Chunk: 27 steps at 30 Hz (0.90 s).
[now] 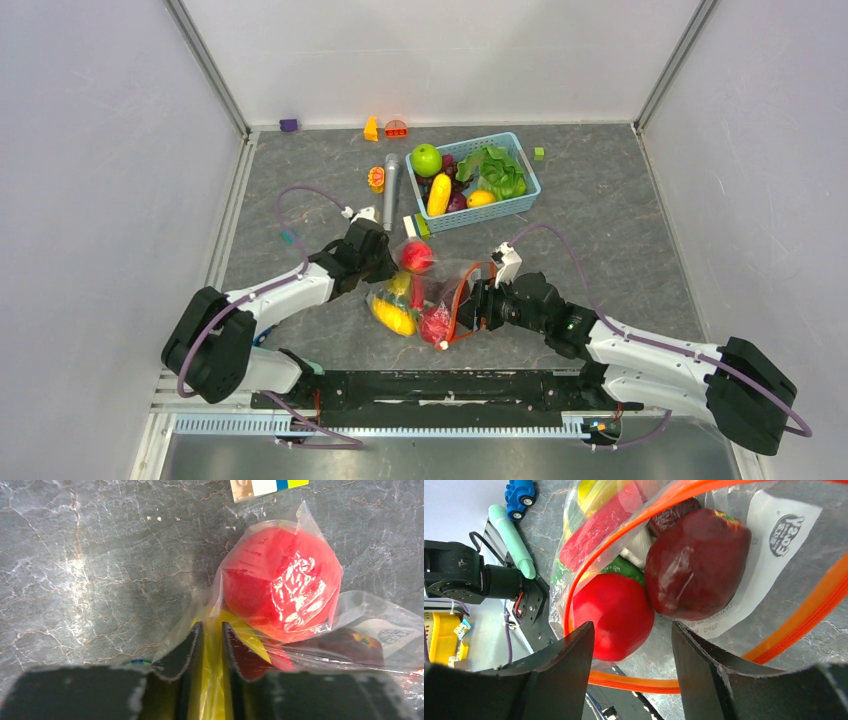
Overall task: Open the zip-top bag and remove the fake food
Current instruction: Adjust the zipper food storage bag at the center of the board, then pick up the fake fruit from the zipper food storage bag.
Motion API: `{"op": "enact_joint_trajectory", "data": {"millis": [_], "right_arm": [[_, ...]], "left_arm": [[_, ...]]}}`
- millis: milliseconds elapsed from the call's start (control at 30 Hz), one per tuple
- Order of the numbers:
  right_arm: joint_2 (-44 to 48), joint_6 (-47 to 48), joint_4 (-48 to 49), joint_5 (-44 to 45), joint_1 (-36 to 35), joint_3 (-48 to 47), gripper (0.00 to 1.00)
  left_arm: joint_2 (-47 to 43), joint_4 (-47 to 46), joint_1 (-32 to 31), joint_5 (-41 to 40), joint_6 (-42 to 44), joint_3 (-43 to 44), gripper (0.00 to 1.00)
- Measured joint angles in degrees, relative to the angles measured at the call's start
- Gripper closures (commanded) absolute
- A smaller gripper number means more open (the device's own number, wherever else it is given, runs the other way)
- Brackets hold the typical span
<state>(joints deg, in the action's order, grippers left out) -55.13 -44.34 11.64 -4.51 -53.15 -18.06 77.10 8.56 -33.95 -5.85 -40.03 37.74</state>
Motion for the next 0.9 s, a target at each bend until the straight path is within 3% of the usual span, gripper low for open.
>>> {"op": "enact_joint_trajectory", "data": {"millis": [100, 233, 500, 900], "right_arm": [[0.0, 0.0, -0.09, 0.11, 0.02, 0.0, 0.35], [0.02, 0.0, -1.05, 1.79, 0.07, 0.0, 0.31], [-1.57, 1.07, -5.29, 6.34, 0.46, -0.57, 0.24], [-7.8, 3.32, -4.22, 6.49, 1.03, -5.31, 0.21]], "left_arm": [[-0.11, -0.28, 0.13, 0.02, -0.07, -0.17, 0.94], [-1.18, -0.87, 0.13, 0.15, -0.24, -1.03, 0.98], [-4.02, -1.25, 0.13, 0.5, -0.66, -3.61, 0.98], [-7.1, -1.42, 0.13, 1.55, -1.2, -6.19, 0.98]]}}
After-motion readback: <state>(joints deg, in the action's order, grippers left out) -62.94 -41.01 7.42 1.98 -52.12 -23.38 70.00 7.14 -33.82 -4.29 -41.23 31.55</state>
